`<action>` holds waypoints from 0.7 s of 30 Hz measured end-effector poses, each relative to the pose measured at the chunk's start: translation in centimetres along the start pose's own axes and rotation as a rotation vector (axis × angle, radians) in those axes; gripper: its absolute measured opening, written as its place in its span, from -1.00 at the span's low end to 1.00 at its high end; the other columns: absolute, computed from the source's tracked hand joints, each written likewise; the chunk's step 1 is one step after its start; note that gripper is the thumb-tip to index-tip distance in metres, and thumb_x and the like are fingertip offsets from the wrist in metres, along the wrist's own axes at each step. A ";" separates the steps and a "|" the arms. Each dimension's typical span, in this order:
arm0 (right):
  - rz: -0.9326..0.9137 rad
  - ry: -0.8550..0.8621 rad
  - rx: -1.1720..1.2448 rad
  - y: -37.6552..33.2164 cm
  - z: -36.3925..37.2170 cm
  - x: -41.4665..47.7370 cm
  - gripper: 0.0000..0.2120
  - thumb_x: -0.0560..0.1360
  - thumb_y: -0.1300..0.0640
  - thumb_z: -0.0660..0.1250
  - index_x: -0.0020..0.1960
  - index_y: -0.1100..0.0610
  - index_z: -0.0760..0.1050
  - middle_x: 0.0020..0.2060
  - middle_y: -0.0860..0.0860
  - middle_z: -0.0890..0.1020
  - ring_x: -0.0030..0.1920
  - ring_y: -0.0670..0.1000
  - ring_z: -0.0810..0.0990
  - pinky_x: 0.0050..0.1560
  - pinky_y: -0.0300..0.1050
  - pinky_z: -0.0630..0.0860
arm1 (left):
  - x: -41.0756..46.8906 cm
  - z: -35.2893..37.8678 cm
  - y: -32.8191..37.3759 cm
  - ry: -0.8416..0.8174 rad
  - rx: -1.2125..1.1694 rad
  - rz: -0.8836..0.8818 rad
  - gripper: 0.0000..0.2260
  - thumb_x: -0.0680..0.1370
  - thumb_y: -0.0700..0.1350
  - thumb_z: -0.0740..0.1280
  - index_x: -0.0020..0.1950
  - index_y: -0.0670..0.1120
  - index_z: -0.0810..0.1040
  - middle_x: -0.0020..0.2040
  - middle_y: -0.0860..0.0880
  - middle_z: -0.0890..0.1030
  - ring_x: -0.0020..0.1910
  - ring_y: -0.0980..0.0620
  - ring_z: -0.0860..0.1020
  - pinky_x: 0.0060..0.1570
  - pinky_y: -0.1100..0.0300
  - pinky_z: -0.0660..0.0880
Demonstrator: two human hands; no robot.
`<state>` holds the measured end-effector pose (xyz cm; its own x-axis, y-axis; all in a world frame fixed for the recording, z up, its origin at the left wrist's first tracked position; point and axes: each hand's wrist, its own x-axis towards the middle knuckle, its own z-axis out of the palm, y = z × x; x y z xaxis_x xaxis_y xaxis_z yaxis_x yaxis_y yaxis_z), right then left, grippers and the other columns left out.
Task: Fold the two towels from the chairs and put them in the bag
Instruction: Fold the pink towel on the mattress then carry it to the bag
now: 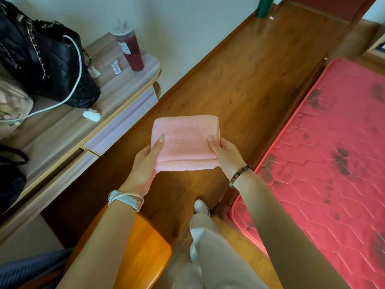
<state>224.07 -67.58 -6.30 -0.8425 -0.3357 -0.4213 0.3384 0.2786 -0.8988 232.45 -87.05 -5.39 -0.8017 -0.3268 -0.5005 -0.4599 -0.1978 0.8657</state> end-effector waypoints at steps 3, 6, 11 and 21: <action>0.011 0.001 0.004 -1.3 -0.5 2.8 -0.55 0.57 -0.22 0.17 0.26 0.09 0.50 0.10 0.08 0.63 0.12 0.09 0.60 0.23 0.17 0.53 | 2.6 0.3 1.9 0.013 -0.013 -0.003 -0.61 0.59 0.16 0.30 0.32 -0.02 0.56 0.13 -0.04 0.68 0.14 -0.02 0.65 0.24 0.03 0.56; 0.015 0.011 0.017 -2.7 -1.3 5.7 -0.57 0.59 -0.20 0.17 0.27 0.08 0.48 0.12 0.07 0.62 0.14 0.08 0.59 0.24 0.15 0.53 | 5.5 1.1 3.7 -0.001 -0.022 -0.009 -0.61 0.58 0.17 0.31 0.32 -0.01 0.56 0.17 -0.07 0.66 0.17 -0.05 0.64 0.27 -0.04 0.54; 0.014 0.036 0.012 -4.4 -3.3 9.6 -0.53 0.57 -0.22 0.16 0.26 0.10 0.48 0.12 0.10 0.61 0.14 0.10 0.59 0.24 0.17 0.53 | 10.3 2.4 6.0 -0.032 -0.016 -0.004 -0.57 0.54 0.23 0.35 0.31 0.01 0.56 0.20 -0.12 0.64 0.21 -0.12 0.61 0.28 -0.14 0.52; 0.033 0.155 0.101 -6.9 -6.6 15.5 -0.52 0.54 -0.24 0.21 0.29 0.06 0.47 0.11 0.03 0.64 0.12 0.04 0.62 0.16 0.16 0.59 | 18.5 5.9 10.5 -0.143 0.052 0.003 -0.56 0.53 0.24 0.34 0.29 0.02 0.57 0.18 -0.09 0.64 0.20 -0.12 0.61 0.27 -0.11 0.53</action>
<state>205.93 -68.76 -5.87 -0.8820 -0.1835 -0.4340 0.4007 0.1926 -0.8958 210.58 -89.74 -5.52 -0.8475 -0.1918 -0.4950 -0.4736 -0.1480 0.8682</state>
